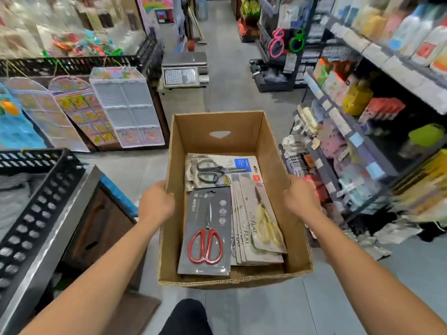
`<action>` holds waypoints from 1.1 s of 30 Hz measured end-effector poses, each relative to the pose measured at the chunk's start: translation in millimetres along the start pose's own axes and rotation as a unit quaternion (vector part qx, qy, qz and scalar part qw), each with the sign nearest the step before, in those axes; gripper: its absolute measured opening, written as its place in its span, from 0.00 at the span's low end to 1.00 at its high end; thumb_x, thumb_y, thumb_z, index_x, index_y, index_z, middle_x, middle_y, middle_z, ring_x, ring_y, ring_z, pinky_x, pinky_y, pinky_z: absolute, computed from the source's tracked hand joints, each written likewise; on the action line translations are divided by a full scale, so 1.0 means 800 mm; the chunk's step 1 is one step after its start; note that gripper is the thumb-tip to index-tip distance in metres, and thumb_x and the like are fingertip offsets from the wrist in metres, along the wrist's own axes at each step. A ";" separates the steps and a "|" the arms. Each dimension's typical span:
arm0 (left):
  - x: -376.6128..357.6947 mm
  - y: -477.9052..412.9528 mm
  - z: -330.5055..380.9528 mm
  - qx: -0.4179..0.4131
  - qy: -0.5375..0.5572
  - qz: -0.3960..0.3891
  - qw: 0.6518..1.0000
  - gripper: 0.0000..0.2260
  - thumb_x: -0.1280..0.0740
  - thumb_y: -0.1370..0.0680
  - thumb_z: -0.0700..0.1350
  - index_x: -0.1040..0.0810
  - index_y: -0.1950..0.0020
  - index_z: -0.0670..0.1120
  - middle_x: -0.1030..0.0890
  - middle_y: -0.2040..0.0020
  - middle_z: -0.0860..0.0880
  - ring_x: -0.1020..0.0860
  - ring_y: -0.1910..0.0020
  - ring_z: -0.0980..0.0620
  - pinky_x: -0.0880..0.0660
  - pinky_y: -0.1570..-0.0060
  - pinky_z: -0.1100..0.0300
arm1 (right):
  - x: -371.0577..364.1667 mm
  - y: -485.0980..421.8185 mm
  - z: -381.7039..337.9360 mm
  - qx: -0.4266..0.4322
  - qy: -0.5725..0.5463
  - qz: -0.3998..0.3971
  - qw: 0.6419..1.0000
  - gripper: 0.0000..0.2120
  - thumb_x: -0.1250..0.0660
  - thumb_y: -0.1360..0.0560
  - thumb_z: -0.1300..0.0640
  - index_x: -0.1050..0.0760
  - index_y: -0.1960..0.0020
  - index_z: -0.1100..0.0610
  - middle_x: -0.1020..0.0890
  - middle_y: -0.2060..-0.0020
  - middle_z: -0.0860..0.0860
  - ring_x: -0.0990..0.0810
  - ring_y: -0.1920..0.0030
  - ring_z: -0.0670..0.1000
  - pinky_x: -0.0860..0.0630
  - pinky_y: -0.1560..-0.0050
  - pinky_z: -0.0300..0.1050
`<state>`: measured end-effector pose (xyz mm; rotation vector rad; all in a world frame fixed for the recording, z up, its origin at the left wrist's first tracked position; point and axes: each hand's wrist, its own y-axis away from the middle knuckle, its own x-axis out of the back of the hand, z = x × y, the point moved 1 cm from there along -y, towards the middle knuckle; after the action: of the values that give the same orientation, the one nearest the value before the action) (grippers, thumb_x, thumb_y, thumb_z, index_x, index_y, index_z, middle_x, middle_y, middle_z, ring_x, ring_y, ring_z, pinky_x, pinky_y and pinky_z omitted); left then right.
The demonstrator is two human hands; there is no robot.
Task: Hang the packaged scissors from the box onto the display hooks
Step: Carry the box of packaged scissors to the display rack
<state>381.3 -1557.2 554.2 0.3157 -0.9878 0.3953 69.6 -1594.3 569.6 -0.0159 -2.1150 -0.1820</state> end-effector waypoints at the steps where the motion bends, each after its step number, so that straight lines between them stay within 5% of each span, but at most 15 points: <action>1: -0.006 -0.034 0.011 -0.001 -0.003 -0.004 1.000 0.11 0.37 0.23 0.42 0.21 0.42 0.46 0.18 0.46 0.39 0.22 0.45 0.37 0.28 0.51 0.54 | -0.001 -0.033 -0.008 -0.006 0.008 0.004 1.000 0.08 0.42 0.22 0.60 0.26 0.47 0.60 0.19 0.50 0.64 0.21 0.49 0.63 0.29 0.56 0.48; 12: -0.073 -0.449 0.135 -0.020 0.009 -0.039 0.999 0.13 0.40 0.26 0.39 0.20 0.47 0.50 0.17 0.52 0.43 0.20 0.52 0.39 0.22 0.54 0.52 | -0.027 -0.417 -0.106 -0.064 0.007 0.012 0.998 0.11 0.43 0.21 0.62 0.26 0.42 0.60 0.19 0.50 0.59 0.21 0.50 0.60 0.30 0.59 0.45; 17: -0.089 -0.619 0.233 -0.064 -0.001 -0.054 0.997 0.09 0.39 0.26 0.41 0.22 0.51 0.50 0.17 0.52 0.42 0.20 0.51 0.39 0.21 0.51 0.50 | -0.011 -0.578 -0.127 -0.102 -0.021 0.033 0.994 0.08 0.43 0.22 0.62 0.26 0.49 0.56 0.21 0.57 0.55 0.25 0.60 0.57 0.30 0.62 0.45; 24: -0.180 -0.854 0.379 -0.115 -0.042 -0.075 0.990 0.08 0.38 0.25 0.39 0.21 0.50 0.45 0.17 0.52 0.40 0.21 0.50 0.37 0.24 0.53 0.52 | 0.002 -0.847 -0.105 -0.128 -0.024 0.051 0.990 0.10 0.43 0.25 0.64 0.31 0.62 0.52 0.19 0.59 0.57 0.21 0.59 0.60 0.25 0.61 0.48; 28: -0.240 -0.994 0.485 -0.117 -0.039 -0.075 0.989 0.10 0.39 0.26 0.39 0.21 0.49 0.47 0.17 0.54 0.42 0.20 0.53 0.40 0.21 0.54 0.52 | 0.031 -1.013 -0.093 -0.140 -0.016 0.065 0.988 0.10 0.44 0.23 0.59 0.25 0.47 0.55 0.19 0.52 0.56 0.20 0.52 0.61 0.27 0.58 0.47; 33: -0.290 -1.147 0.623 -0.123 -0.033 -0.077 0.989 0.08 0.39 0.26 0.39 0.22 0.51 0.46 0.18 0.53 0.41 0.20 0.52 0.38 0.22 0.54 0.52 | 0.098 -1.197 -0.100 -0.142 -0.022 0.072 0.987 0.03 0.42 0.23 0.60 0.30 0.54 0.57 0.19 0.51 0.62 0.22 0.48 0.64 0.27 0.57 0.50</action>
<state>320.3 -2624.5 541.0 0.1795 -1.0578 0.1207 15.3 -2556.9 558.6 -0.3445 -2.1059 -0.3985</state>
